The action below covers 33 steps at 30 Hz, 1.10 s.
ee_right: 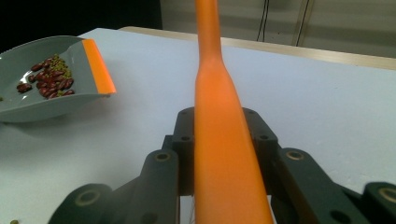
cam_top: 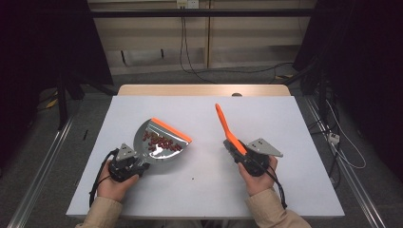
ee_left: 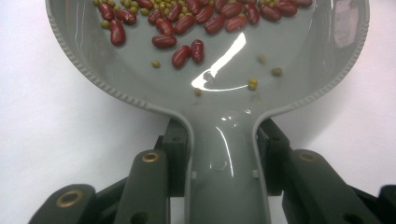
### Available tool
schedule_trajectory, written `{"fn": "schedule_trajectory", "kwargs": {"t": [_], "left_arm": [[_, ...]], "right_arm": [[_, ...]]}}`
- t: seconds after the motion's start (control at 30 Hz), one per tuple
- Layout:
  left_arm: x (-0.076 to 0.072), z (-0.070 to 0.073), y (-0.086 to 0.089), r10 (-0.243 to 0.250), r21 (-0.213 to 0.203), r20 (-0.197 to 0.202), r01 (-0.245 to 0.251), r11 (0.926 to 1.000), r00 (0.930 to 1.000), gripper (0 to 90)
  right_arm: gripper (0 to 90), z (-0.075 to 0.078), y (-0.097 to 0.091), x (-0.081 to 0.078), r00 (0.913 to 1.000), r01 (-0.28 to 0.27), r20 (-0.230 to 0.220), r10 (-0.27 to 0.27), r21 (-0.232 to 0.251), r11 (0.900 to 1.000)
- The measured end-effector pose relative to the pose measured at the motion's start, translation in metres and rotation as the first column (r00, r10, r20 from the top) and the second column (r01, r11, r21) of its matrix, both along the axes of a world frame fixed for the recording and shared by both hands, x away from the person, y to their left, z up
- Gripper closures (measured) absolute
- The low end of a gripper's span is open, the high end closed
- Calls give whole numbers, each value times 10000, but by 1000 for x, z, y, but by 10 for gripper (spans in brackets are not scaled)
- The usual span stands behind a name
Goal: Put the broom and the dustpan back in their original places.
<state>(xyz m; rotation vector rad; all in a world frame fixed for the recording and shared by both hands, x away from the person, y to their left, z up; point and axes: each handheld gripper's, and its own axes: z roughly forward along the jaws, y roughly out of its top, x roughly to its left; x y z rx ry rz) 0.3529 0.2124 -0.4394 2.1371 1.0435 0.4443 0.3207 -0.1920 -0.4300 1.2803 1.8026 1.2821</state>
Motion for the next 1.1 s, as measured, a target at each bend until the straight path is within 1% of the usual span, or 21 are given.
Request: {"fn": "schedule_trajectory", "kwargs": {"t": [0.13,0.23,0.33,0.37,0.4,0.47,0.53,0.57,0.6,0.67,0.7,0.77,0.8,0.83,0.87,0.93,0.97,1.03,1.07,1.1], "left_arm": [[4,-4,2,562,225,-161,-558,9982,9983,639],[6,-6,3,831,318,-329,-820,9961,9960,638],[8,-7,5,1310,425,-428,-1292,9907,9905,638],[9,-7,6,1392,395,-453,-1375,9897,9892,638],[9,-7,6,1441,413,-503,-1421,9890,9883,638],[8,-7,4,1325,407,-401,-1309,9906,9904,639],[8,-6,5,1263,414,-492,-1244,9914,9908,639],[8,-7,5,1314,379,-579,-1294,9909,9896,638],[9,-7,6,1409,298,-620,-1393,9898,9881,639],[10,-7,5,1654,296,-612,-1639,9860,9843,638],[11,-7,6,1813,205,-701,-1803,9834,9809,638],[11,-6,4,2090,251,-735,-2077,9779,9752,638],[11,-6,3,2232,241,-758,-2220,9748,9718,637],[11,-5,2,2303,246,-809,-2290,9731,9698,634],[10,-5,1,2300,260,-831,-2286,9732,9697,626],[7,-3,-1,2260,203,-685,-2252,9741,9717,611],[6,-1,-1,2187,180,-689,-2180,9758,9734,592],[1,1,-3,2015,119,-683,-2011,9795,9771,556],[0,2,-3,1906,60,-737,-1907,9816,9789,543],[-3,2,-4,1787,-53,-791,-1797,9837,9807,534]], "right_arm": [[711,0,-3,0,10000,18,50,-18,2,10000],[711,0,-5,0,10000,30,8,-30,19,10000],[711,1,-5,-1,10000,-7,-19,7,59,10000],[711,0,-5,-2,10000,-18,6,18,29,10000],[711,0,-5,-2,10000,-48,-19,48,28,10000],[711,-1,-4,-2,9999,-63,-89,64,58,10000],[712,-2,-3,-3,9999,-80,-126,82,86,9999],[711,-3,-2,-2,9999,-121,-99,122,70,9999],[711,-3,-1,-2,9999,-123,-99,123,78,9999],[711,-3,0,-2,9999,-116,-105,116,29,9999],[711,-3,0,-1,9998,-111,-137,112,53,9999],[712,-4,0,0,9997,-60,-218,65,216,9997],[711,-4,0,0,9997,-56,-252,62,254,9997],[711,-5,0,0,9996,-61,-275,68,247,9997],[711,-5,0,0,9995,-61,-313,70,285,9996],[711,-7,-3,2,9987,-19,-516,44,487,9988],[710,-9,-5,3,9981,61,-621,-28,533,9986],[710,-13,-12,7,9949,213,-1002,-126,855,9961],[709,-15,-15,8,9927,355,-1178,-250,871,9956],[709,-17,-18,9,9915,439,-1260,-315,970,9943]]}}
